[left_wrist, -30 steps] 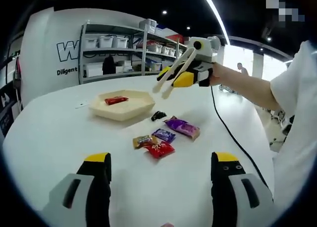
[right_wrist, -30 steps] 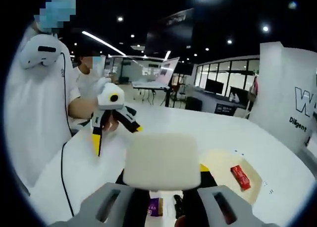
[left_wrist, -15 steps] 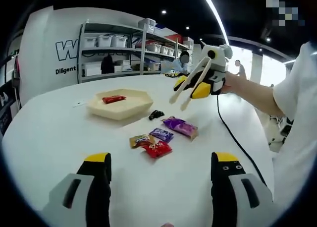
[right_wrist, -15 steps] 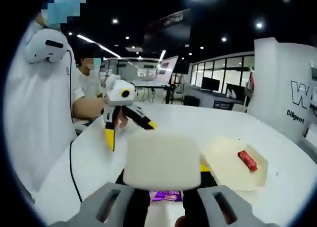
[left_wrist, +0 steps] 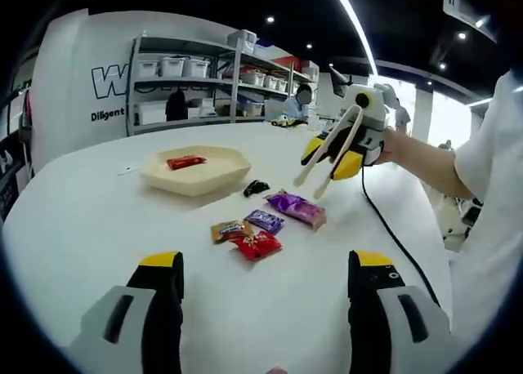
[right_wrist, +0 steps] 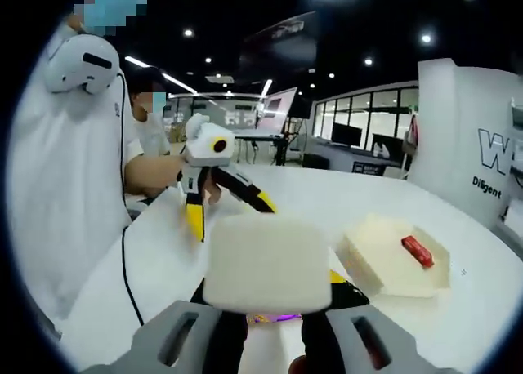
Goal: Place the target food into the container with the food tongs after gripping and lifting it, then release it inside without dropping or visibly crushing the food.
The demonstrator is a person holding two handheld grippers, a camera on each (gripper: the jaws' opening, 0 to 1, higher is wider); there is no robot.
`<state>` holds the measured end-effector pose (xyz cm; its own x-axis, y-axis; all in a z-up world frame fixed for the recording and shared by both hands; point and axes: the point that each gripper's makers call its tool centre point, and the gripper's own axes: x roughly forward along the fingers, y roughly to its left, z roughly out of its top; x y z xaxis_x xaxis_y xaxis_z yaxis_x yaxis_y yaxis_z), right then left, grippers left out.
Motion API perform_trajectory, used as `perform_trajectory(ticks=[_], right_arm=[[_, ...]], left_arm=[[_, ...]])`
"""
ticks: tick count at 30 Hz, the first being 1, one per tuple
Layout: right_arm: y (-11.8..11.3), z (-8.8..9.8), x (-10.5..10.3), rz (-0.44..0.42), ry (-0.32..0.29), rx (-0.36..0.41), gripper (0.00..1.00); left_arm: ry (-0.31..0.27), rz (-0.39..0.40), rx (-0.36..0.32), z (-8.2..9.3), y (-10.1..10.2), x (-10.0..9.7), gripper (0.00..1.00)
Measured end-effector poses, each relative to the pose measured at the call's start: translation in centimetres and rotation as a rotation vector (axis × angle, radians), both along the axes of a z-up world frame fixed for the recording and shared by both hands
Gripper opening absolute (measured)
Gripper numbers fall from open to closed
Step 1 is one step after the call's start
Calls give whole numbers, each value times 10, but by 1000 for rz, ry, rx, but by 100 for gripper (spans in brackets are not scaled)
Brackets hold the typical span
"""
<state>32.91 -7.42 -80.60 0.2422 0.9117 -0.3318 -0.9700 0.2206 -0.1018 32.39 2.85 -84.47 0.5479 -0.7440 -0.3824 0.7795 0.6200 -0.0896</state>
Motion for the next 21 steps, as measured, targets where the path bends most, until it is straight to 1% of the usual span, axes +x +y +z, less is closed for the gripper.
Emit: perform_trajectory(ticks=[2,10,11,13,17,18,19,21], right_arm=[[1,-2,-4,-2,7,3,18],[5,-6,-6,-8,6,-6,18],[7,-5,-7,-14,-5,-10,18],[7,-6,-6,-24,6,-8,18],[9,-10,-8,-32,0,-26,18],[9,-13,-7,-51,7,-38,18],[10,-14,-7,-54,-1,-45,18],[12,-13,-9,-61,2,-41,18]], left_arm=[[1,-1,1,-1,0,0,80],[-6,-3,-4,0,0,1,80],[-4,-2,-2,-1,0,1,80],[-3,-3,-1,-2,1,0,80],[-3,-3,-3,-1,0,1,80],[-2,-4,-3,-2,0,0,80],[-2,-4,-2,-2,0,0,80],[-1,-5,-3,-2,0,0,80]])
